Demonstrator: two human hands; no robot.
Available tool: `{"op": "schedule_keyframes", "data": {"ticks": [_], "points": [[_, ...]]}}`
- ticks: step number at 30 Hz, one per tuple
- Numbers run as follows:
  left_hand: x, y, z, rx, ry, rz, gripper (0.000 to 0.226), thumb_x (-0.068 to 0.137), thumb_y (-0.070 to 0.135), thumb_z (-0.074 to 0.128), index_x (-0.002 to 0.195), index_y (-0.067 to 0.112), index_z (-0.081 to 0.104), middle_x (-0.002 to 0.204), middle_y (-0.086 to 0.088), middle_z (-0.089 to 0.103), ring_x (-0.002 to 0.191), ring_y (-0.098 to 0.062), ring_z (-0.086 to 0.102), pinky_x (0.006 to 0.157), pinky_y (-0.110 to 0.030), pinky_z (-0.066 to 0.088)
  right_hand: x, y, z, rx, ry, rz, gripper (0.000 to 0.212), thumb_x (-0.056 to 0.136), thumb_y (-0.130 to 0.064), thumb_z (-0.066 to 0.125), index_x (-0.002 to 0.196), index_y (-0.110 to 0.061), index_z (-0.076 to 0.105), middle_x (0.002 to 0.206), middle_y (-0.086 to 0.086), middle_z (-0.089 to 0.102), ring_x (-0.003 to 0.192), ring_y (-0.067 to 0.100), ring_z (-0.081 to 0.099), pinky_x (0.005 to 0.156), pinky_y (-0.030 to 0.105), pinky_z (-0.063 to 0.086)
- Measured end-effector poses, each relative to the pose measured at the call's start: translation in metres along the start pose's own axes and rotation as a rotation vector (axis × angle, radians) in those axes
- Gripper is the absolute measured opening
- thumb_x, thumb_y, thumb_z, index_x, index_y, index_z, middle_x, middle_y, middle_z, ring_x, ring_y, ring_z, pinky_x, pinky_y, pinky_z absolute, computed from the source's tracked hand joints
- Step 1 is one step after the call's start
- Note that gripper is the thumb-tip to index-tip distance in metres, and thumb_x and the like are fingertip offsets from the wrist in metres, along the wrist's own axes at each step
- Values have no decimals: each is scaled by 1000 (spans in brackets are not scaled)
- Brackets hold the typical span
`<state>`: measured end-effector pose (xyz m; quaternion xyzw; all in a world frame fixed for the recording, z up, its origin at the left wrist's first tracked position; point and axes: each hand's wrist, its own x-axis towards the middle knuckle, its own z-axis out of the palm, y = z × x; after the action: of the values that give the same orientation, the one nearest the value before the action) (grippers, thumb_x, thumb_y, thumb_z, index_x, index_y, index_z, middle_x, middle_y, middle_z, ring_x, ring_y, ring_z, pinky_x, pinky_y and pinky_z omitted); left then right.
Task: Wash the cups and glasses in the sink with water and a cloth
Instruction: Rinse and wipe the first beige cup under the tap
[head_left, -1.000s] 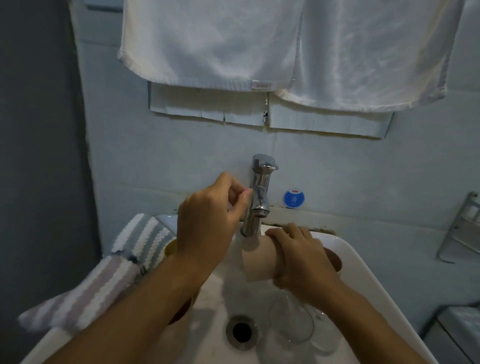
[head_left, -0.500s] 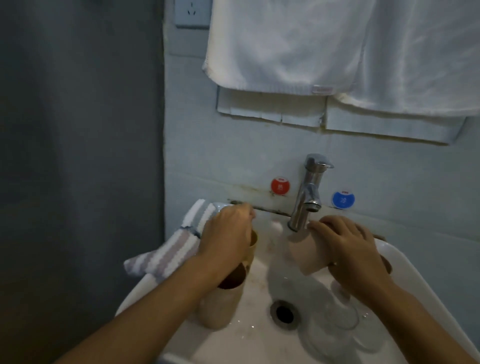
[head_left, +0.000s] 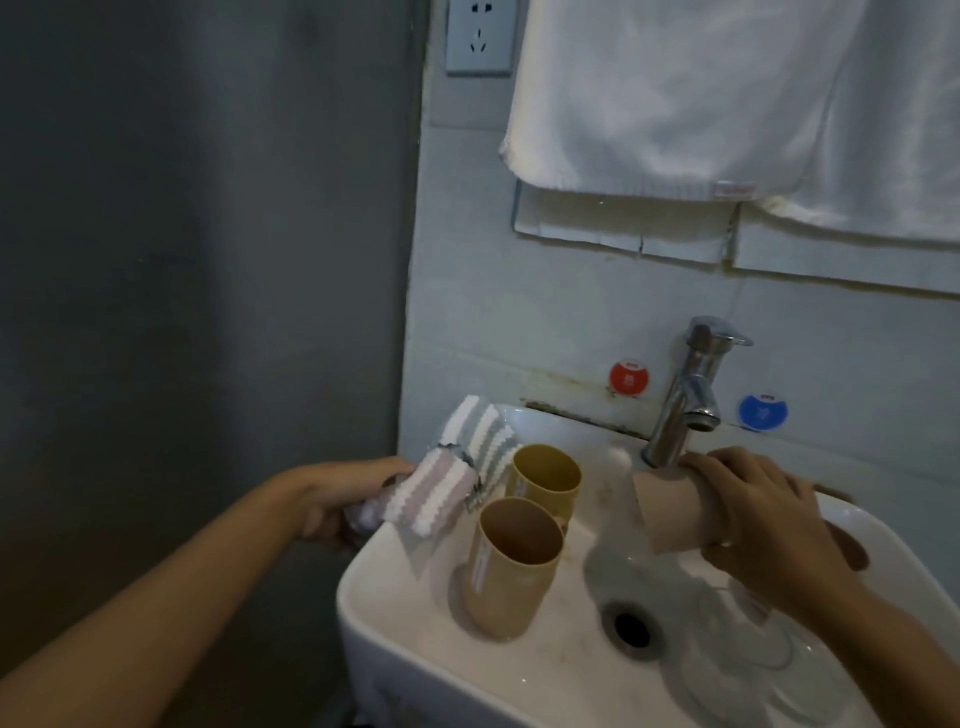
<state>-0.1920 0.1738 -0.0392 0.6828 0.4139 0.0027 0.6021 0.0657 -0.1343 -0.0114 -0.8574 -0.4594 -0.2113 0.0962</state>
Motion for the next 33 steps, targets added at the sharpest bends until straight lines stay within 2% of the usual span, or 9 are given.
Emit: {"op": "schedule_keyframes", "data": {"ticks": [2,6,9,12,17,20,23,28,33], "points": [[0,3,-6,-99,-30,12,45,72,47,74,104,15,73,104,-10,73,93,-26,66,89,-36,51,0,-1,0,12,-4,1,91,47,-26,96,129,-28,57,124,0,57,113,27,55,98,54,43],[-3,13,-13,-247,-48,16,51,56,26,83,104,11,70,94,-10,71,80,-20,64,69,-31,51,-1,0,0,30,-8,0,89,49,-26,96,130,-28,56,125,0,56,115,27,53,100,53,42],[-8,21,-9,-297,8,75,38,77,13,76,112,2,67,95,-15,70,81,-24,65,72,-35,56,0,-1,1,58,-10,2,89,51,-27,94,130,-29,54,124,-2,55,113,23,52,99,49,42],[-18,30,3,-343,145,288,17,95,8,58,108,-2,64,87,-15,71,70,-21,67,58,-28,58,2,-4,0,129,-3,16,86,54,-29,93,128,-31,48,120,-6,53,107,16,50,95,41,43],[-42,46,22,-282,299,656,12,102,17,47,102,20,59,97,3,69,77,-2,69,68,-19,55,0,-10,-3,337,-73,61,80,61,-30,91,120,-39,37,113,-16,46,101,7,50,86,25,38],[-50,57,38,-236,432,780,23,99,18,54,122,18,54,111,3,67,96,-7,66,81,-24,53,1,-14,-6,438,-94,85,79,60,-28,91,117,-40,38,112,-19,48,96,5,54,77,18,42],[-48,65,56,-321,363,716,31,94,16,64,124,16,58,112,1,70,98,-13,69,81,-27,57,2,-19,-11,630,-132,108,79,60,-30,92,117,-42,39,112,-21,53,95,5,60,63,15,48],[-43,87,100,-683,60,487,22,93,12,63,114,10,63,102,-7,75,91,-23,72,73,-33,55,-5,-35,-24,823,-174,81,74,69,-33,88,122,-43,36,117,-19,55,99,2,61,71,16,55],[-29,108,137,-485,181,496,23,96,26,59,118,18,57,108,-2,66,101,-23,62,91,-40,52,-9,-46,-27,971,-87,87,70,74,-43,83,125,-48,36,112,-26,57,99,-8,59,71,14,54]]}}
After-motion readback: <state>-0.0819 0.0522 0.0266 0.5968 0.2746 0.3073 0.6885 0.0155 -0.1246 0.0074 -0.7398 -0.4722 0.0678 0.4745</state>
